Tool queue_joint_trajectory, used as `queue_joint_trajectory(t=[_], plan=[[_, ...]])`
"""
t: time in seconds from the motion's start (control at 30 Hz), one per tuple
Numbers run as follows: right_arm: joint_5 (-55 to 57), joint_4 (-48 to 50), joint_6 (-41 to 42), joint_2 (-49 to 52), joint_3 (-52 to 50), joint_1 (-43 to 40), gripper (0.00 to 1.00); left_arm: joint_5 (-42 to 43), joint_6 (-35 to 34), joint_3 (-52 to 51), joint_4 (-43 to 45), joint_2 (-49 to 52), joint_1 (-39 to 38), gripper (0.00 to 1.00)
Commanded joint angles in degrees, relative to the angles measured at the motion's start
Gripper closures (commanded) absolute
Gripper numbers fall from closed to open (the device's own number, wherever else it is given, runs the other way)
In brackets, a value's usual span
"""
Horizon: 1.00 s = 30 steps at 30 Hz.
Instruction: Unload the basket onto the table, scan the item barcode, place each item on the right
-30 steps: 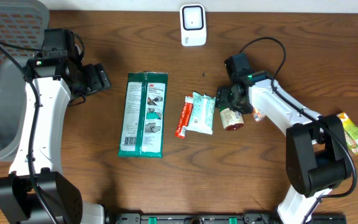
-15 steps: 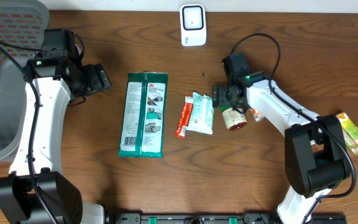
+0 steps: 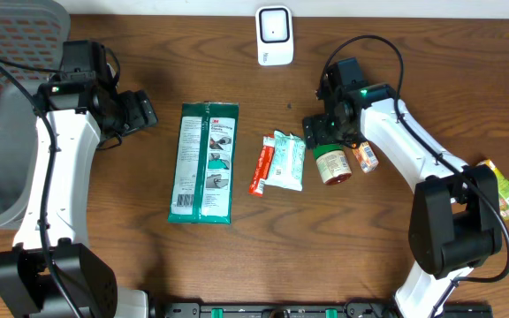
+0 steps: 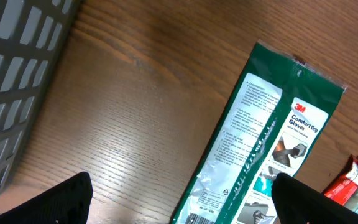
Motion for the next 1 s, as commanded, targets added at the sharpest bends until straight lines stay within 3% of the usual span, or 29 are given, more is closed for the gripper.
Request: queue_joint_trajectory(t=[0.0, 0.17, 0.4, 0.97], plan=[[-0.8, -0.4, -2.3, 0.1, 0.7, -0.3, 0.07, 0.1, 0.3, 0.2, -0.2, 0.3, 0.3, 0.07], [-0.8, -1.6, -4.1, 0.1, 0.0, -0.2, 0.08, 0.1, 0.3, 0.2, -0.2, 0.3, 0.3, 0.07], [-0.7, -1.6, -7.4, 0.1, -1.0, -0.2, 0.2, 0.1, 0.3, 0.2, -0.2, 0.3, 0.3, 0.08], [2.4, 0.2, -7.4, 0.3, -4.0, 0.1, 0.27, 0.1, 0.3, 0.2, -0.2, 0.3, 0.3, 0.08]])
